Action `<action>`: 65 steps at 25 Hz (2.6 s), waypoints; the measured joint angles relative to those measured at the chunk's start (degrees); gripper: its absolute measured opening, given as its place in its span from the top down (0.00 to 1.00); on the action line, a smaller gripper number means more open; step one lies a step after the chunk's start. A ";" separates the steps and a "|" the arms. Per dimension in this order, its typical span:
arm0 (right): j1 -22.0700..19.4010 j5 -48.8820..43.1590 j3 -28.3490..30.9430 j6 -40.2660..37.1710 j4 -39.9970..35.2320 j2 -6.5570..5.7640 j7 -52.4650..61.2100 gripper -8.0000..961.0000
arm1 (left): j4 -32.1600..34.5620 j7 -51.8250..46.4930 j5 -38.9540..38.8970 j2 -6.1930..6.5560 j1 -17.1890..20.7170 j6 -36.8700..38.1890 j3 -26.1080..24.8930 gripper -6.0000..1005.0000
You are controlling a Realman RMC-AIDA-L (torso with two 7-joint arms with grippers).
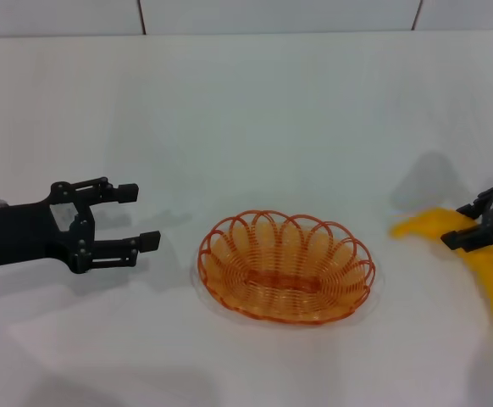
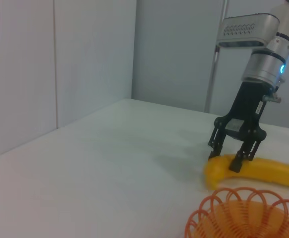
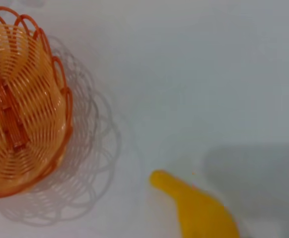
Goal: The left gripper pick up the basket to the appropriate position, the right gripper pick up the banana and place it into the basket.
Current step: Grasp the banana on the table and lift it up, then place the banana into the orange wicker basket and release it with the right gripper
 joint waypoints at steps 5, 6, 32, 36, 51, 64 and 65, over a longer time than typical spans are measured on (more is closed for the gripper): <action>0.01 -0.11 0.01 0.00 -0.08 0.00 0.25 0.44 | 0.00 -0.03 -0.03 0.00 -0.04 0.00 0.00 0.17; 0.01 -0.11 0.01 0.06 -0.13 0.00 0.46 0.47 | 0.00 -0.05 -0.03 0.00 -0.01 0.00 0.00 0.17; 2.22 35.77 -12.92 -15.80 -16.55 0.52 0.70 0.45 | 0.69 -0.09 3.65 0.44 1.14 1.78 0.72 0.17; 5.63 36.47 -20.91 -9.89 -10.47 0.66 0.91 0.45 | 0.71 -0.09 3.75 0.44 1.02 1.78 1.05 0.17; 13.34 32.88 -33.49 1.76 1.92 0.61 4.75 0.43 | 0.71 -0.09 3.83 0.44 0.12 1.61 0.86 0.17; 13.79 31.96 -36.04 1.98 1.83 0.61 6.87 0.42 | 0.57 -0.09 3.83 0.35 -0.01 1.51 0.48 0.17; 13.80 31.94 -35.96 1.98 1.87 0.59 6.89 0.42 | 0.57 -0.09 3.83 0.35 -0.01 1.48 0.46 0.17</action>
